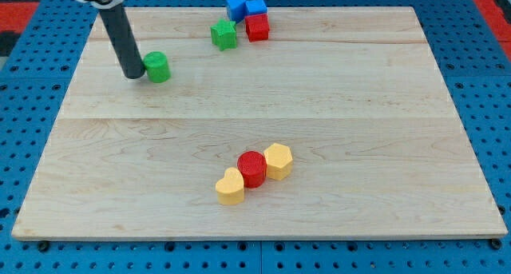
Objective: Place the green circle top left to the green star
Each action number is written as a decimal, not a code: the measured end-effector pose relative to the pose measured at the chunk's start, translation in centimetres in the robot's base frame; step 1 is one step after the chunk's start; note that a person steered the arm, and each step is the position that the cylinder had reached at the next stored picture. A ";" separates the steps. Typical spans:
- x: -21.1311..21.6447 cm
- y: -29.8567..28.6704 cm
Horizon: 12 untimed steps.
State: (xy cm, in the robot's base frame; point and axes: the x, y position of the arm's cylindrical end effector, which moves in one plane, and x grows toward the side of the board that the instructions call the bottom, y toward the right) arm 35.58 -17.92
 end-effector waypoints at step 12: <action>-11.1 7.9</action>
State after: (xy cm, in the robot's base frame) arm 24.44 -10.07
